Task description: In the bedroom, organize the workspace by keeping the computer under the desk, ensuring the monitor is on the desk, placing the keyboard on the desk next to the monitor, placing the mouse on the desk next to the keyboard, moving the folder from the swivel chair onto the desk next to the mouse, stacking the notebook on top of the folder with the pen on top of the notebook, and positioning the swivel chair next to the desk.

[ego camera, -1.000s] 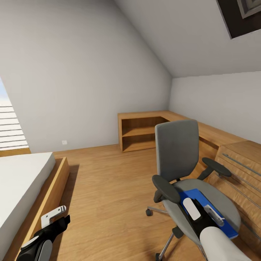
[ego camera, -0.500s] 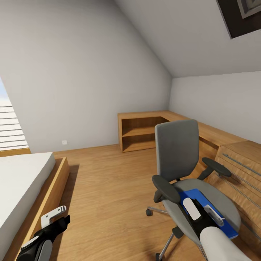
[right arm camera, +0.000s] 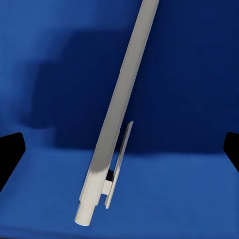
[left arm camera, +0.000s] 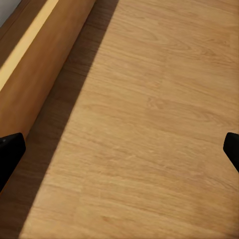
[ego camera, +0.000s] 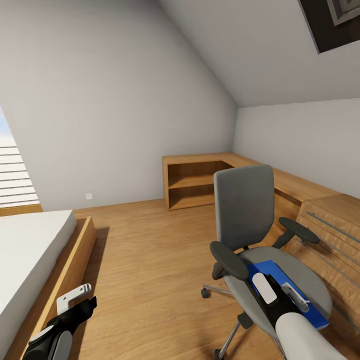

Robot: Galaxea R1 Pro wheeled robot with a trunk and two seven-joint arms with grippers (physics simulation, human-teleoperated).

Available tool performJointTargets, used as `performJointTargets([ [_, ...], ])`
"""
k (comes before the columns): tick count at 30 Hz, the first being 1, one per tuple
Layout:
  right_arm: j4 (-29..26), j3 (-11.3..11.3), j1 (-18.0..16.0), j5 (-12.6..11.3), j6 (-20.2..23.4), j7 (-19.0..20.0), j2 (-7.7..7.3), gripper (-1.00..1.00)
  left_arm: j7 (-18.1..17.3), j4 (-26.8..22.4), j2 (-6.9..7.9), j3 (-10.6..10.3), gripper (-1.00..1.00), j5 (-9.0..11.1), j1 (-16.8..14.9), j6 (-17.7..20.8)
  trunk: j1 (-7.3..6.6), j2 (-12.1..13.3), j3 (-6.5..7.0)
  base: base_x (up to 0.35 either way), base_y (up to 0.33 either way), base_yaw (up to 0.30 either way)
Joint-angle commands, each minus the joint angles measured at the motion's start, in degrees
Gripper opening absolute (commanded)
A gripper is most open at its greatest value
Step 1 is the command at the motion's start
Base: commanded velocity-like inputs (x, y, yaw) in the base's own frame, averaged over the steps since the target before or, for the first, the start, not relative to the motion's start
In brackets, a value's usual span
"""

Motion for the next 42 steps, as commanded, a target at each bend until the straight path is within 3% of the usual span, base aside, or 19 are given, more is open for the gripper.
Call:
performJointTargets([
  [1, -0.10, -0.01, -0.02, -0.14, 0.35, -0.24, -0.01, 1.00, 0.43, -0.06, -0.03, 0.04, 1.00, 0.61, -0.06, 0.19, -0.01, -0.03, -0.06, 0.000, 0.000, 0.000],
  [42, -0.10, 0.02, -0.02, -0.14, 0.32, -0.37, 0.00, 1.00, 0.35, -0.02, -0.03, 0.05, 1.00, 0.61, -0.05, 0.19, -0.01, -0.03, -0.06, 0.000, 0.000, 0.000],
])
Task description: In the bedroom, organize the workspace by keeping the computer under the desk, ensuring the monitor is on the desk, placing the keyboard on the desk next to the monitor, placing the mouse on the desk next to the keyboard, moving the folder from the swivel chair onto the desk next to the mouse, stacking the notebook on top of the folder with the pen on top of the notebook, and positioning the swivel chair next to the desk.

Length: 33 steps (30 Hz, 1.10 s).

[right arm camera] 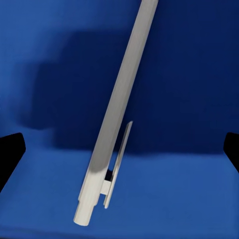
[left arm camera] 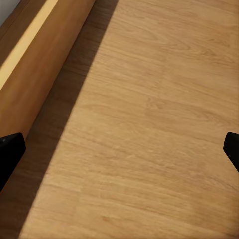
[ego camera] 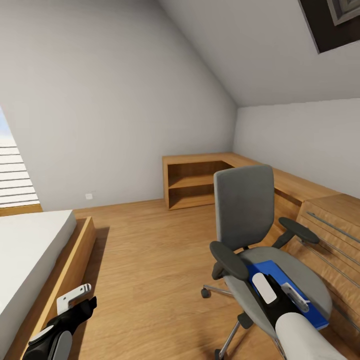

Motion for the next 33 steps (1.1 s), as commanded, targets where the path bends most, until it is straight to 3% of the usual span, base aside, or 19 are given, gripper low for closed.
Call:
performJointTargets([
  [1, -0.10, -0.01, -0.02, -0.14, 0.35, -0.23, -0.01, 1.00, 0.42, -0.07, -0.03, 0.04, 1.00, 0.61, -0.04, 0.19, -0.01, -0.03, -0.06, 0.000, 0.000, 0.000],
  [33, -0.10, -0.01, -0.02, -0.14, 0.35, -0.22, -0.02, 1.00, 0.41, -0.07, -0.03, 0.01, 1.00, 0.60, -0.06, 0.28, -0.01, -0.03, -0.06, 0.035, 0.000, 0.000],
])
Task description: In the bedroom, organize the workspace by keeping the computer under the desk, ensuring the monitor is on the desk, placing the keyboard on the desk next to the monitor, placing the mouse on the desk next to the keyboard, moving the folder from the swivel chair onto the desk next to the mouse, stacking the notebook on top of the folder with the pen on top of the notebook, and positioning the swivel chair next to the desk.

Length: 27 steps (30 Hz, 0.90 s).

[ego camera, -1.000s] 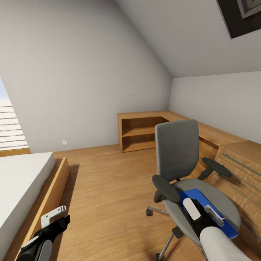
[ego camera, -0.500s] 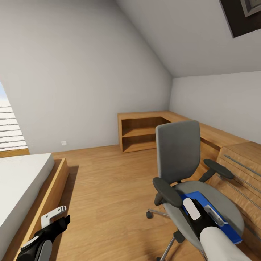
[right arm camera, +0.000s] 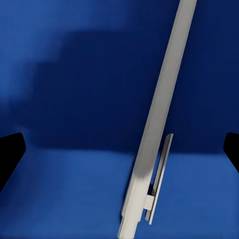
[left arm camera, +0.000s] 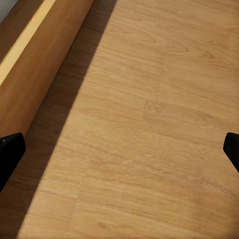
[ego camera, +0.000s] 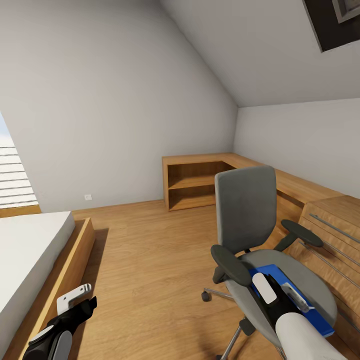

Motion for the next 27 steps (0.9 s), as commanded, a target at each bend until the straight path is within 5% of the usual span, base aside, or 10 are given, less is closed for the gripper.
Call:
performJointTargets([
  [1, -0.10, 0.01, -0.02, -0.13, 0.35, -0.22, -0.01, 1.00, 0.43, -0.07, -0.03, 0.01, 1.00, 0.61, -0.05, 0.19, -0.01, -0.03, -0.06, 0.000, 0.000, 0.000],
  [27, -0.10, 0.05, -0.02, -0.06, 0.31, -0.25, -0.01, 1.00, 0.43, -0.07, -0.11, -0.53, 1.00, 0.62, -0.05, 0.19, 1.09, -2.04, -0.96, 0.000, 0.000, 0.000],
])
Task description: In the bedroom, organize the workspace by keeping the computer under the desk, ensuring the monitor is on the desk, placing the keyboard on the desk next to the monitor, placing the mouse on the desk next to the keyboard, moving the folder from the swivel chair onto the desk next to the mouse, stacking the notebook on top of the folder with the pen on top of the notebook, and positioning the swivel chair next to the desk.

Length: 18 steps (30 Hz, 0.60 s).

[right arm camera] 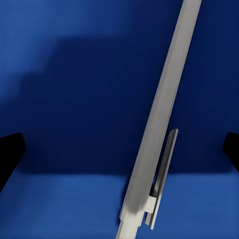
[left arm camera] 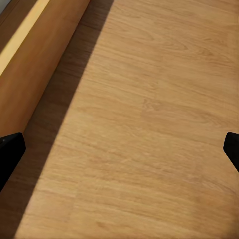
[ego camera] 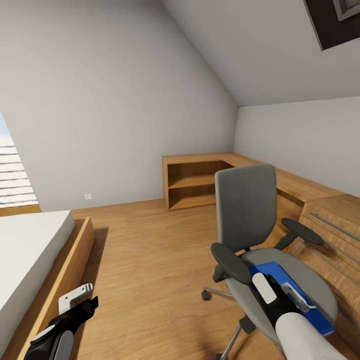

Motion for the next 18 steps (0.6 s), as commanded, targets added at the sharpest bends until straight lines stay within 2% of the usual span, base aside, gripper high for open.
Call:
performJointTargets([
  [1, -0.09, -0.03, -0.01, -0.30, 0.35, -0.19, -0.01, 1.00, 0.43, -0.07, -0.03, 0.03, 1.00, 0.61, -0.04, 0.20, 0.00, -0.03, -0.07, 0.000, 0.000, 0.000],
  [6, -0.09, -0.06, -0.01, -0.29, 0.31, -0.19, -0.01, 1.00, 0.43, -0.07, -0.04, -0.15, 1.00, 0.61, -0.03, 0.20, 0.00, -0.03, -0.07, 0.000, 0.000, 0.000],
  [7, -0.09, -0.06, -0.01, -0.29, 0.30, -0.19, -0.01, -1.00, 0.43, -0.07, -0.04, -0.19, 1.00, 0.61, -0.02, 0.20, 0.00, -0.03, -0.07, 0.000, 0.000, 0.000],
  [18, -0.09, -0.02, -0.01, -0.29, 0.36, -0.21, -0.01, -1.00, 0.43, -0.07, -0.04, -0.27, 1.00, 0.61, -0.01, 0.20, 0.00, -0.03, -0.07, 0.000, 0.000, 0.000],
])
